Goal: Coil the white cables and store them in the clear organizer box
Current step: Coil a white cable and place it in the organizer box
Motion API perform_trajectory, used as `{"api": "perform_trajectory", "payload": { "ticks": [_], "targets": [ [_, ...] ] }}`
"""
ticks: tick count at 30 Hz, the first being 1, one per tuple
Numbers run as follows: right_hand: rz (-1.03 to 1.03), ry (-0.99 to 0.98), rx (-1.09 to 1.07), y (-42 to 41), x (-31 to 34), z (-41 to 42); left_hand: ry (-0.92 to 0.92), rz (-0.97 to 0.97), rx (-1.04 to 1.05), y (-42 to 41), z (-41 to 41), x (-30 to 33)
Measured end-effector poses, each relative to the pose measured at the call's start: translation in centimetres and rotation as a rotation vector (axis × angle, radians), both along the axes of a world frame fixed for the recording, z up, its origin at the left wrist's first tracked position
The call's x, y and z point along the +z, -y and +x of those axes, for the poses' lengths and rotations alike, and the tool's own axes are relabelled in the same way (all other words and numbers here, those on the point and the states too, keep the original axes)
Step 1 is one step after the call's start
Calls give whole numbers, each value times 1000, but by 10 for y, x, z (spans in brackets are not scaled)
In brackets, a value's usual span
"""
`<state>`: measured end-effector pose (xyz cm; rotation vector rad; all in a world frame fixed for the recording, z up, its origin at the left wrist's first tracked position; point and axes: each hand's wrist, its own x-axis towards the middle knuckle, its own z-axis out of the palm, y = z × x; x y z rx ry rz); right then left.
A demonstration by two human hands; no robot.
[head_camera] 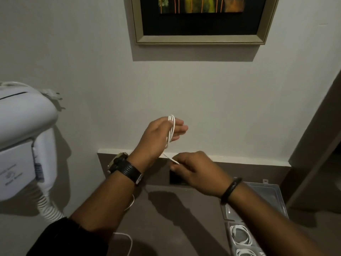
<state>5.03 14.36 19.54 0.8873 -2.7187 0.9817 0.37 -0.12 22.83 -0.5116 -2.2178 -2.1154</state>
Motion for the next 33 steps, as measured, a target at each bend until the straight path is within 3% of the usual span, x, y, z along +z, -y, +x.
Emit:
{"api": "perform_trajectory", "payload": {
  "ticks": [2, 5, 10, 14, 20, 25, 29, 33],
  "targets": [
    [25, -97, -13, -15, 23, 0, 22, -185, -52, 8, 2, -6],
    [-131, 16, -27, -43, 54, -10, 178, -254, -302, 14, 9, -10],
    [-505, 249, -40, -57, 55, -24, 361, 100, -640, 6, 12, -1],
    [-871, 336, -52, -31, 21, -23, 470, 380, -717, -2, 11, 9],
    [-744, 355, -157, 7, -10, -5, 478, 527, -583, -9, 7, 11],
    [-328, 191, -210, 4, -7, -1, 424, 443, -234, -8, 4, 2],
    [-320, 182, -213, -2, 0, 2, 361, 407, -50, -11, 3, -1],
    [-290, -33, -301, 0, 2, 8, 378, 427, 31, -10, 0, -4]
  ]
}}
